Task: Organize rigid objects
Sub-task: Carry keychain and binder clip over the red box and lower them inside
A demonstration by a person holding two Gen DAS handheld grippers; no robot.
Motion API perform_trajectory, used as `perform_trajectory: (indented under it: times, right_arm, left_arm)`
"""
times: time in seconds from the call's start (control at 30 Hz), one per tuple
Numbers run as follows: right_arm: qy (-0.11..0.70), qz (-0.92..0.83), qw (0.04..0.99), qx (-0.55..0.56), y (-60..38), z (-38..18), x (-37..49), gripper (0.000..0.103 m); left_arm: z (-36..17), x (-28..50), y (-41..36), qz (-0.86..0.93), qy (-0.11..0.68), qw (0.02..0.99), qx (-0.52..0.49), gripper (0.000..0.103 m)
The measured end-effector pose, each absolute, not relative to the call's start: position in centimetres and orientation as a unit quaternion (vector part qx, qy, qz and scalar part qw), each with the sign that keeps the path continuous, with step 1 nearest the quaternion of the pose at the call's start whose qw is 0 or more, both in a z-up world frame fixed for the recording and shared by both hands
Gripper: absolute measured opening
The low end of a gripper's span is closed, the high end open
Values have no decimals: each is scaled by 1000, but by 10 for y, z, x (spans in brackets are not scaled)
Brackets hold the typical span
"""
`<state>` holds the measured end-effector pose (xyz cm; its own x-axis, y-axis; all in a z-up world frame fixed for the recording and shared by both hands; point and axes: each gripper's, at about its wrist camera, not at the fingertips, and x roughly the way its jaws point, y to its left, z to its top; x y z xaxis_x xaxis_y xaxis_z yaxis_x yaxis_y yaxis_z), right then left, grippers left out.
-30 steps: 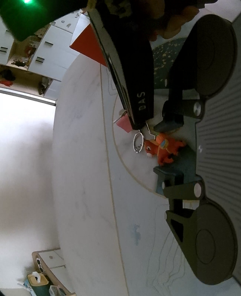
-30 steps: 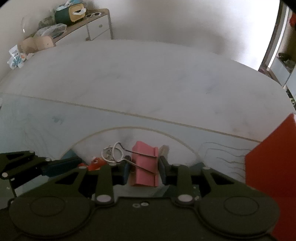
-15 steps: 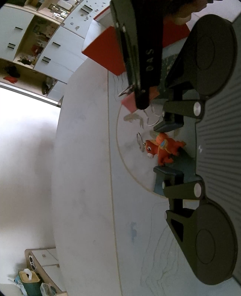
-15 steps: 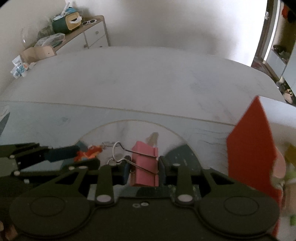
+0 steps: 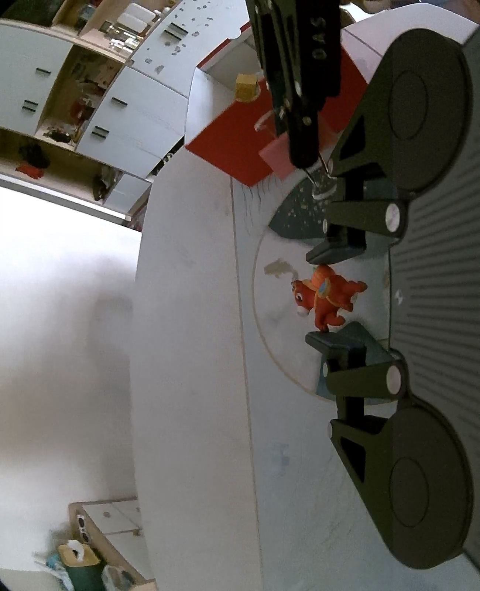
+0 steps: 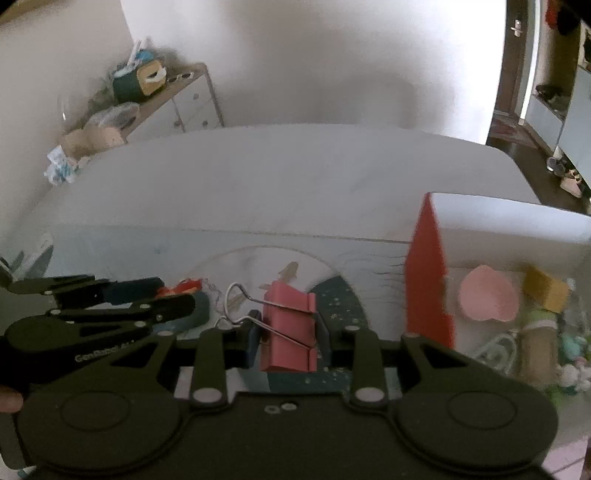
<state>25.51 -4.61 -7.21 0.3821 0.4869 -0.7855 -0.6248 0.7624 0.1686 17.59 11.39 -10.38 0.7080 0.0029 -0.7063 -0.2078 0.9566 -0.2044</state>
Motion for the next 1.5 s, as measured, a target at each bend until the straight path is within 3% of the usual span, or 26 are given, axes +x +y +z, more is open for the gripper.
perform_trajectory:
  times: [0.83, 1.5]
  right_arm:
    - [416, 307, 856, -24, -202, -50, 283, 31]
    - [428, 280, 859, -22, -293, -72, 330, 31]
  left_arm:
    - [-34, 212, -7, 35, 343, 931, -120, 39]
    - [-44, 284, -115, 5, 368, 925, -92, 39]
